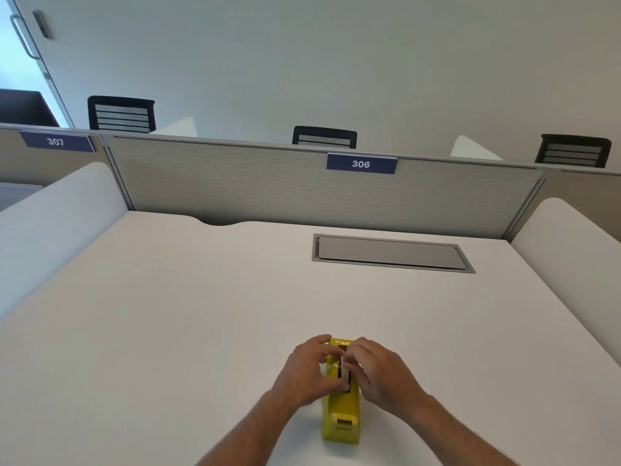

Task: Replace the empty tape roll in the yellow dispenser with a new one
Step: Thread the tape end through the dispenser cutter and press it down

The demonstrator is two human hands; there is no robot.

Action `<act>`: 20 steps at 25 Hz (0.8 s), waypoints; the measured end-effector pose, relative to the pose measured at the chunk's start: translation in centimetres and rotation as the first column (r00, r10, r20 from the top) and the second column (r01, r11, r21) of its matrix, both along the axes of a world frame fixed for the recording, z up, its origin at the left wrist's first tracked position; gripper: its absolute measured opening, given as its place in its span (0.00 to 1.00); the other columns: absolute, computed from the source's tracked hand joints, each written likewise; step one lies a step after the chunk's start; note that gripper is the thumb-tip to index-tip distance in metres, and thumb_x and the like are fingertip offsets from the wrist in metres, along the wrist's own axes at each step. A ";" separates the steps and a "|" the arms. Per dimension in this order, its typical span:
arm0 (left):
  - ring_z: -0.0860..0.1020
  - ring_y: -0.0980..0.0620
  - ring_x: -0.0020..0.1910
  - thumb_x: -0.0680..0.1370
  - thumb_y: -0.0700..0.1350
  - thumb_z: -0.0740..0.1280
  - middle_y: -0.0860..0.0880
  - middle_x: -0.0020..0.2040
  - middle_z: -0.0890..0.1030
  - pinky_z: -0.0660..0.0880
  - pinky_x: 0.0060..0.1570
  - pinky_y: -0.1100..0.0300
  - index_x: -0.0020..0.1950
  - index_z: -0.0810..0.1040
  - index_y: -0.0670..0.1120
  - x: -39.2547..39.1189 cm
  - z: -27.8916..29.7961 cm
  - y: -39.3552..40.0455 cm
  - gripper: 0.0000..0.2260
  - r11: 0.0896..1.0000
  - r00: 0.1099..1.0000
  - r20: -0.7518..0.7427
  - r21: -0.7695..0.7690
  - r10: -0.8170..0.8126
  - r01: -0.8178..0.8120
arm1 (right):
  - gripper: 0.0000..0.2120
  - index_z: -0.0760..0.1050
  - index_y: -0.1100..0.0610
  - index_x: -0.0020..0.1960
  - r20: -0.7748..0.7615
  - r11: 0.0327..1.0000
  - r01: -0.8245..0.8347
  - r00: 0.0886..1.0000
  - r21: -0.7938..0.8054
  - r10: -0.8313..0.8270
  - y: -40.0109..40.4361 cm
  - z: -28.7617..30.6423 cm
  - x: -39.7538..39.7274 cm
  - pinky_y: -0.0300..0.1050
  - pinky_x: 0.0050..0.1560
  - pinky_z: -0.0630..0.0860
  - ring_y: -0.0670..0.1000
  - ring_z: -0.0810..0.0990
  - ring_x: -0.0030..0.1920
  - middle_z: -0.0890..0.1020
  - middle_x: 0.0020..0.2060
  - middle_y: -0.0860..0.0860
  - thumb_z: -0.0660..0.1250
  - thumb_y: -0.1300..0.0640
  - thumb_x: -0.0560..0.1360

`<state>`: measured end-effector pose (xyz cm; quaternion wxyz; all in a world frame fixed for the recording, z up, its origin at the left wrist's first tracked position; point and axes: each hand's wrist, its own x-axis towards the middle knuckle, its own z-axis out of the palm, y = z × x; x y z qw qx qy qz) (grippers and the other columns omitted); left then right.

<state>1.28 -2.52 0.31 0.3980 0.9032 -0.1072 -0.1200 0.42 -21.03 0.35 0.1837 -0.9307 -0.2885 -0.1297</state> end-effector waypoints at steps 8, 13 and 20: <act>0.62 0.56 0.76 0.68 0.62 0.75 0.66 0.80 0.51 0.69 0.72 0.51 0.78 0.58 0.60 -0.4 -0.1 2.1 0.42 0.967 0.982 0.064 0.198 -0.177 0.161 | 0.09 0.73 0.49 0.46 0.027 0.992 0.121 0.992 -0.044 -0.120 0.7 -0.4 -1.3 0.39 0.27 0.76 0.45 0.76 0.40 0.77 0.41 0.44 0.55 0.48 0.77; 0.62 0.57 0.76 0.71 0.60 0.72 0.67 0.79 0.53 0.68 0.72 0.52 0.79 0.55 0.59 -0.5 0.2 2.0 0.41 0.947 0.972 0.088 0.262 -0.216 0.187 | 0.12 0.78 0.50 0.45 0.045 0.985 0.129 0.991 -0.118 -0.124 1.2 -0.1 -2.4 0.39 0.23 0.75 0.47 0.76 0.37 0.79 0.38 0.44 0.57 0.49 0.77; 0.62 0.54 0.77 0.71 0.60 0.73 0.65 0.80 0.54 0.66 0.74 0.50 0.79 0.55 0.59 -0.4 0.1 1.7 0.41 0.940 0.975 0.068 0.289 -0.210 0.182 | 0.11 0.76 0.50 0.41 0.070 0.975 0.112 0.992 -0.193 -0.100 1.0 0.3 -2.7 0.39 0.22 0.72 0.47 0.76 0.35 0.79 0.35 0.45 0.58 0.50 0.75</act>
